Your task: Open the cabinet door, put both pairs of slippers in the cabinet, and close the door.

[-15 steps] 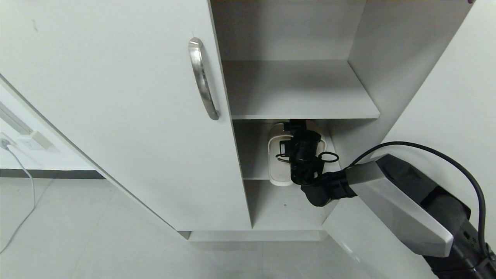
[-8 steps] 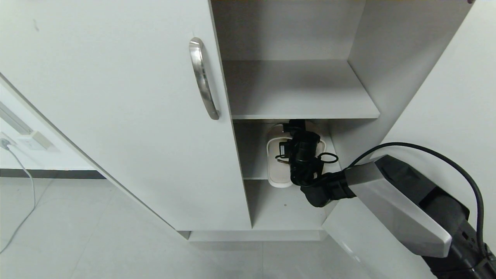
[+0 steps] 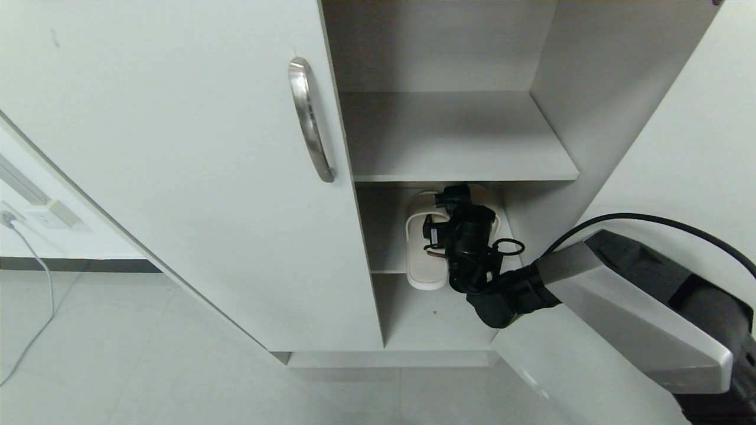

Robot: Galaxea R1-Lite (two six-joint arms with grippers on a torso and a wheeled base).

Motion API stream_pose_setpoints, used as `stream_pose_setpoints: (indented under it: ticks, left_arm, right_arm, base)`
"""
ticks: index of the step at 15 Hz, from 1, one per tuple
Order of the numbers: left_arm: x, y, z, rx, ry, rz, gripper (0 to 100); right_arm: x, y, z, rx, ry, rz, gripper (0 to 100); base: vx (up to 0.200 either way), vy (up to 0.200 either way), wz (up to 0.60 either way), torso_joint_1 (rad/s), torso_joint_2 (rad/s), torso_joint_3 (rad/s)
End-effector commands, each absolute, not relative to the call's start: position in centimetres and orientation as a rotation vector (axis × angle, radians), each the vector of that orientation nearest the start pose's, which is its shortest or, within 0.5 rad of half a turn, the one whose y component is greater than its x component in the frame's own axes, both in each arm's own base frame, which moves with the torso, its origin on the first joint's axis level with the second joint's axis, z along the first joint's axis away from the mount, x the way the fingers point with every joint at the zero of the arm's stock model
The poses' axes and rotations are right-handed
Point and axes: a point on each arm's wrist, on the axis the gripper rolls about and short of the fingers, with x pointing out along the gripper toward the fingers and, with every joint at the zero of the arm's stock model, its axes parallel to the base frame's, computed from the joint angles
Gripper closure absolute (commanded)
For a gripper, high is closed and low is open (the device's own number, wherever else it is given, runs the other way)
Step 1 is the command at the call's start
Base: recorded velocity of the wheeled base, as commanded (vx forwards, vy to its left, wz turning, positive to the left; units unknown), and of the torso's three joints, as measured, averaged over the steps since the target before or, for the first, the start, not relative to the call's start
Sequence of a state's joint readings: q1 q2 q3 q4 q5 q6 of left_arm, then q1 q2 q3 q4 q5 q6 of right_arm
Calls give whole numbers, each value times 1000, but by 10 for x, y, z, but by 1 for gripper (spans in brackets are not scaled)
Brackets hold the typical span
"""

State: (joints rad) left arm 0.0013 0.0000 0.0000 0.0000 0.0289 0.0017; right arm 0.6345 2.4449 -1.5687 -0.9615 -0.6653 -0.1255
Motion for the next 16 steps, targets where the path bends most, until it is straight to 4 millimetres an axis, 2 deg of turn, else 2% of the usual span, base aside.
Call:
stream_pose_setpoints:
  ticks: [1, 9, 16]
  left_arm:
    - [-23, 1, 76, 2, 2, 31, 100]
    - [-23, 0, 75, 9, 3, 25, 100]
    - [-23, 1, 76, -2, 2, 34, 100]
  right_arm:
    - [383, 282, 135, -61, -82, -8, 0]
    - [319, 268, 127, -61, -82, 61, 0]
    - [308, 267, 128, -54, -87, 78, 0]
  base:
    - [0, 0, 0, 0, 0, 0]
    - [0, 0, 0, 0, 0, 0]
    - [0, 0, 0, 0, 0, 0]
